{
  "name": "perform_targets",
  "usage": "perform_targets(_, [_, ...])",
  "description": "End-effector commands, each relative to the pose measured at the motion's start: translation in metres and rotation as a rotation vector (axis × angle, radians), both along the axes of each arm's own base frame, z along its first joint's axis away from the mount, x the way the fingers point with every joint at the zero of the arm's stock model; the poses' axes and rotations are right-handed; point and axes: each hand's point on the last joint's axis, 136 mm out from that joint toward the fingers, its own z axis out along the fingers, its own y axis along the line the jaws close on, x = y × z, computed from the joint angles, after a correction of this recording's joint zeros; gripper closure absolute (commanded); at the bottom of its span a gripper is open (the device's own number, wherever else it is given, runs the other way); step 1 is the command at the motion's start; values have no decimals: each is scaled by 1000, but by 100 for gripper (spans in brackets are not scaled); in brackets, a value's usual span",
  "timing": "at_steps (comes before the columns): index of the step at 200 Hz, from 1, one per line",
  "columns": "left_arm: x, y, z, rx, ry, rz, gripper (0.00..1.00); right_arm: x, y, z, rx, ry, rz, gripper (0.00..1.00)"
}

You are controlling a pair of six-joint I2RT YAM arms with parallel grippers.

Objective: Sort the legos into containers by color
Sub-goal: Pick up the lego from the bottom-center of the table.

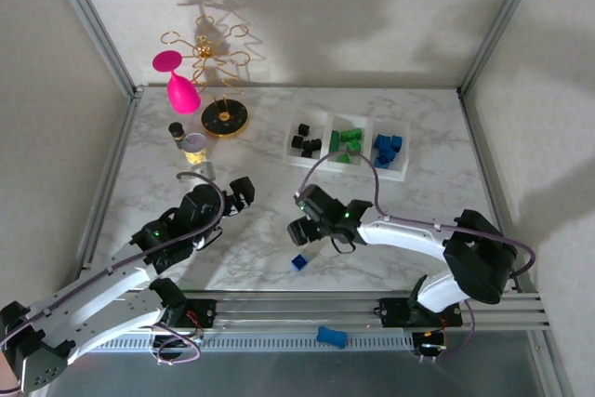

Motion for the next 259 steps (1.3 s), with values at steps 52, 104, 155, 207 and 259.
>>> perform_targets(52, [-12, 22, -13, 17, 34, 73, 0, -73, 33, -26, 40, 52, 223, 17])
perform_targets(104, [-11, 20, -18, 19, 40, 65, 0, -82, 25, -53, -72, 44, 195, 25])
perform_targets(155, [-12, 21, -18, 19, 38, 65, 1, -78, 21, -58, -120, 22, 164, 41])
perform_targets(207, [-13, 22, -18, 10, 34, 68, 0, -74, 19, -52, -126, 3, 147, 63])
perform_targets(259, [-8, 15, -6, 0, 7, 43, 0, -56, 25, -14, -43, -39, 78, 73])
